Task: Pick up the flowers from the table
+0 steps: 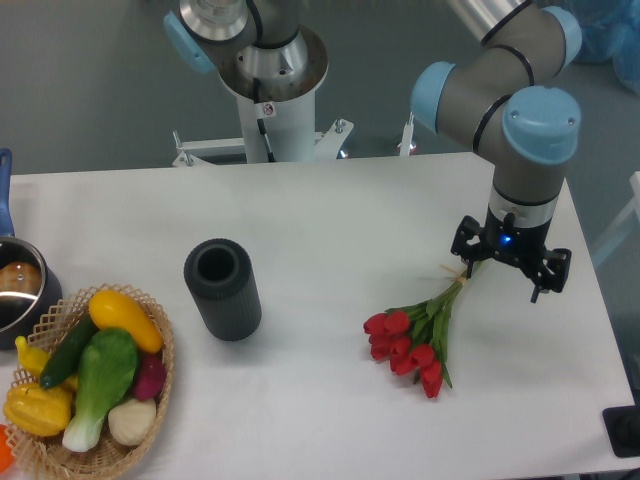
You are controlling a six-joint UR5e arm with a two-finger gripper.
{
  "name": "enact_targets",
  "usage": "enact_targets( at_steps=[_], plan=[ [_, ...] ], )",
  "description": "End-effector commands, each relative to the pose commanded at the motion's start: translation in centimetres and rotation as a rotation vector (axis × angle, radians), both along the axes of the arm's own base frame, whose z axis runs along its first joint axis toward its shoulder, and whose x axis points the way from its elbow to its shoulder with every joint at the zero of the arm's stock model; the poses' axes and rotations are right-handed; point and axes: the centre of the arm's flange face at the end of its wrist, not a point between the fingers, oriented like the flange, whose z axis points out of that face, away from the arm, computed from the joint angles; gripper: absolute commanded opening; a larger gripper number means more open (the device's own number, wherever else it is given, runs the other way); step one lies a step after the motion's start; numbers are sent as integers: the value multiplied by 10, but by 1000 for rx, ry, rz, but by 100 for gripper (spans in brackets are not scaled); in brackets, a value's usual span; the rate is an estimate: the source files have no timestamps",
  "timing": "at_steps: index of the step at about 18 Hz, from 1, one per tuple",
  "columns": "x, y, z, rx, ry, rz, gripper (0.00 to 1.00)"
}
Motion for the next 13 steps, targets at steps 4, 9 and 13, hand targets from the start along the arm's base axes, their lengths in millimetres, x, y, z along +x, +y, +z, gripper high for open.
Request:
enact_targets(
  at_steps=[4,9,13],
  plan=[
    [1,0,1,5,0,-1,100],
    [13,-12,-40,157,-83,1,100],
    [20,-13,-40,134,-73,-7,100]
  ],
)
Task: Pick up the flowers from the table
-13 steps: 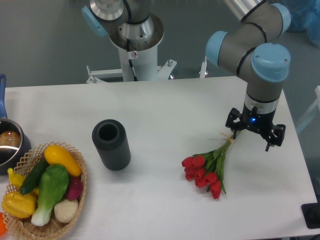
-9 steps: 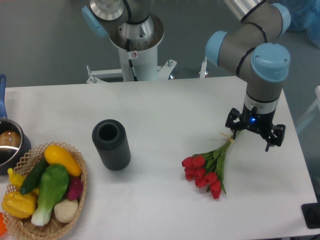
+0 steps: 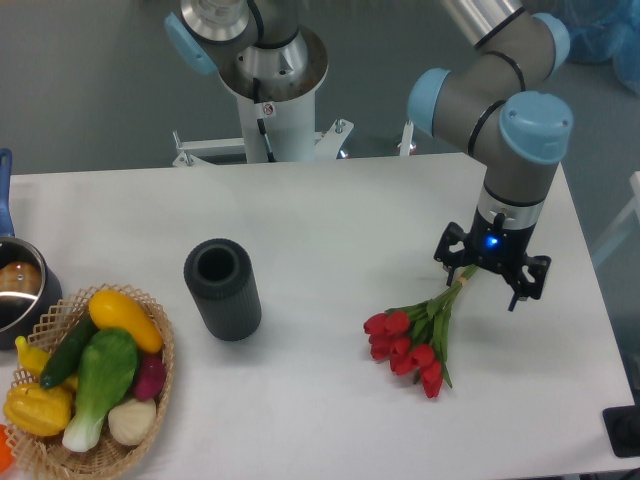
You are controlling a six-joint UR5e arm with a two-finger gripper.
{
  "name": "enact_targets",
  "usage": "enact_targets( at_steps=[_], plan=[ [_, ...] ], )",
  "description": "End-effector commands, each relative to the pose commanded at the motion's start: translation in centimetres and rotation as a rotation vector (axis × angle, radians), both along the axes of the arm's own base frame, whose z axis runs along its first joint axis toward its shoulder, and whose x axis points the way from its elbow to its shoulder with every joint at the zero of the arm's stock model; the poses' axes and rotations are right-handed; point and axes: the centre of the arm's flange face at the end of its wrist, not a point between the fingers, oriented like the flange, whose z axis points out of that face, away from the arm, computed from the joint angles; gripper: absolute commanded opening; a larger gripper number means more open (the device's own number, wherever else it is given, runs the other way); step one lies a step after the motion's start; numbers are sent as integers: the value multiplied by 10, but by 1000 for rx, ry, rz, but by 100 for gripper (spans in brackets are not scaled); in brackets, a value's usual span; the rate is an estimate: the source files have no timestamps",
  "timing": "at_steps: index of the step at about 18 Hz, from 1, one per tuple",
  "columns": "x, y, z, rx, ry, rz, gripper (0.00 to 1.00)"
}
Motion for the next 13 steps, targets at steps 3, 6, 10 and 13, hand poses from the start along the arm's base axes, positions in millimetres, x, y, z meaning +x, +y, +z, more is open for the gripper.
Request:
enact_targets(
  at_steps=[3,6,10,13],
  plan=[
    [0,1,-13,-61,10,-39,100],
    [5,14,-33,-78,-13,-78,100],
    [11,24,-54,-111,-37,-91,100],
    [21,43,-74,-187,-29,-122,100]
  ],
)
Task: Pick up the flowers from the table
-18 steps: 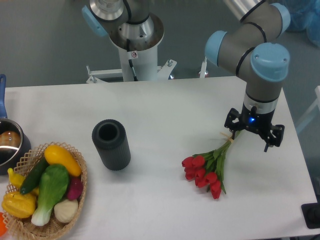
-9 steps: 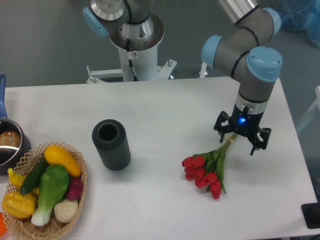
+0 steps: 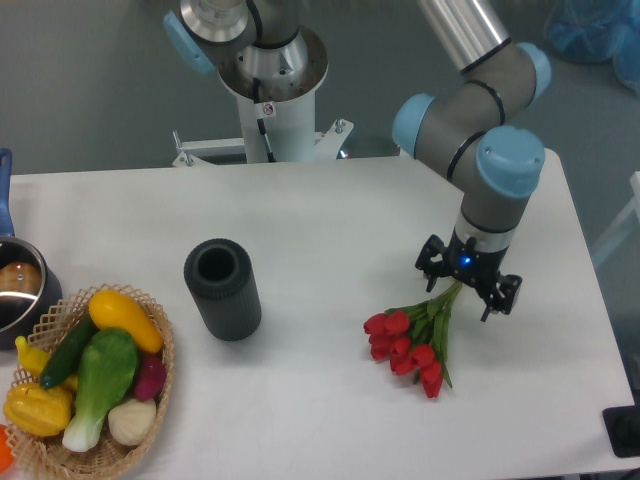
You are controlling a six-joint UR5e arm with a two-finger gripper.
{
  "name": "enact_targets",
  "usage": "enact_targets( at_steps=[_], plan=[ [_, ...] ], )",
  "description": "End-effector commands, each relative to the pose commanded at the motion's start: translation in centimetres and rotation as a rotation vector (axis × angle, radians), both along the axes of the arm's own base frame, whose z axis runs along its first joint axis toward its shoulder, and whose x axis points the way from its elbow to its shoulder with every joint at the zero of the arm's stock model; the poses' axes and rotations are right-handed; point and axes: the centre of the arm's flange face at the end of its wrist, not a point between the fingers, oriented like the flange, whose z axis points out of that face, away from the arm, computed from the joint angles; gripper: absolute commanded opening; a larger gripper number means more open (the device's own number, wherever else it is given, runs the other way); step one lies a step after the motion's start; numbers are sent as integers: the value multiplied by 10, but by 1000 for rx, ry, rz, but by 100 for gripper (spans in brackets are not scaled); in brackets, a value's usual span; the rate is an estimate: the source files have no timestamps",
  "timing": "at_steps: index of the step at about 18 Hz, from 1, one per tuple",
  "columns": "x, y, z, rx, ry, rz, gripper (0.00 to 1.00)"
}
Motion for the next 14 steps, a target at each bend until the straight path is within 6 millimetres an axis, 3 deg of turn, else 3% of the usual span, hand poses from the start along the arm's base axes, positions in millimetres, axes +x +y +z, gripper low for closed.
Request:
enact_targets(
  at_steps=[7,8,12,13,14],
  plan=[
    [17,12,-12,1,-29,-35,100],
    [19,14,-14,1,-31,-40,93],
    [21,18,-15,18,-44,-32,6],
    [22,19,-17,16,-47,-24,0],
    [22,18,-15,20,-47,-11,0]
  ],
)
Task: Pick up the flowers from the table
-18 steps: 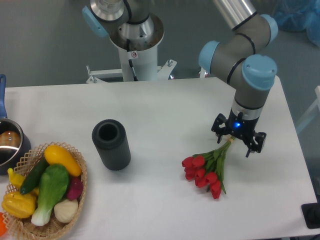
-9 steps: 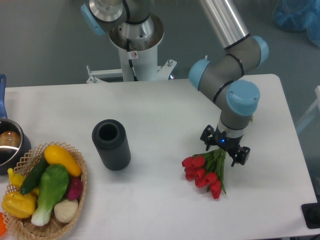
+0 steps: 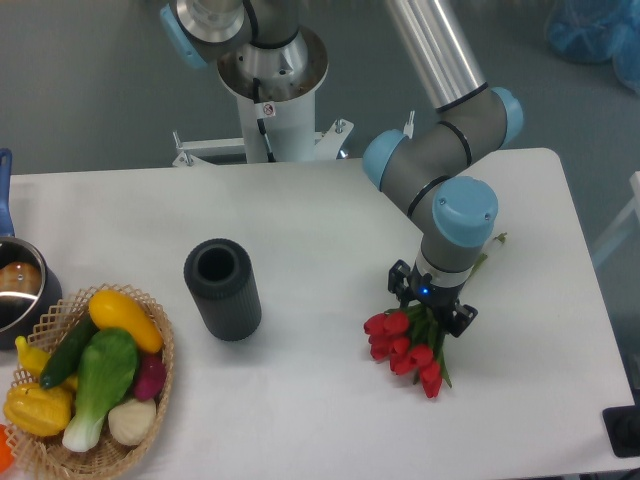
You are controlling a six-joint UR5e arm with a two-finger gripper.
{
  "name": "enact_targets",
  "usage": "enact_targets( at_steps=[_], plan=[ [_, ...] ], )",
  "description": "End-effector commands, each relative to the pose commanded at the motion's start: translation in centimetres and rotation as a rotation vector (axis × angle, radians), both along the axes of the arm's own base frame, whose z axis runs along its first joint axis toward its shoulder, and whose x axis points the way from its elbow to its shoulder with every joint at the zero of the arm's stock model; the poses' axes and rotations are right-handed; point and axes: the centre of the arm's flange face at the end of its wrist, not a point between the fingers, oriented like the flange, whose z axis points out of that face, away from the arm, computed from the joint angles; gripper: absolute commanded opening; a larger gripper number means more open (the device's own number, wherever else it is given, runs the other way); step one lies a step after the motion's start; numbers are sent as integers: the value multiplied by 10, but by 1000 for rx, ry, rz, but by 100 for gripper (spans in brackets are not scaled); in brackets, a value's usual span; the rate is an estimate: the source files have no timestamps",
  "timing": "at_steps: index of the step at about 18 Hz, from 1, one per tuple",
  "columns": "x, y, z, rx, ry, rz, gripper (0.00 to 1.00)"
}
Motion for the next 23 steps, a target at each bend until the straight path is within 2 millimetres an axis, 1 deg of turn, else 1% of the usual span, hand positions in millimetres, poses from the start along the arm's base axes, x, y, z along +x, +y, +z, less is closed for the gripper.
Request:
enact_targets(
  at_steps=[3,5,6,7,10,13,15,19,21,23],
  plan=[
    [-1,-2,5,4,6,11,0],
    [-6,-3,12,10,19,22,0],
    [-10,-2,20,17,32,29,0],
    [-15,-6,31,27,49,42,0],
    [-24,-13,55,49,85,52,0],
    [-33,-12,76,62,114,62,0],
    [-34,-12,84,63,130,56,0],
    [-45,-7,107,77,163,52,0],
    [-49,-6,119,67,144,54,0],
    [-52,-10,123,59,135,62,0]
  ],
)
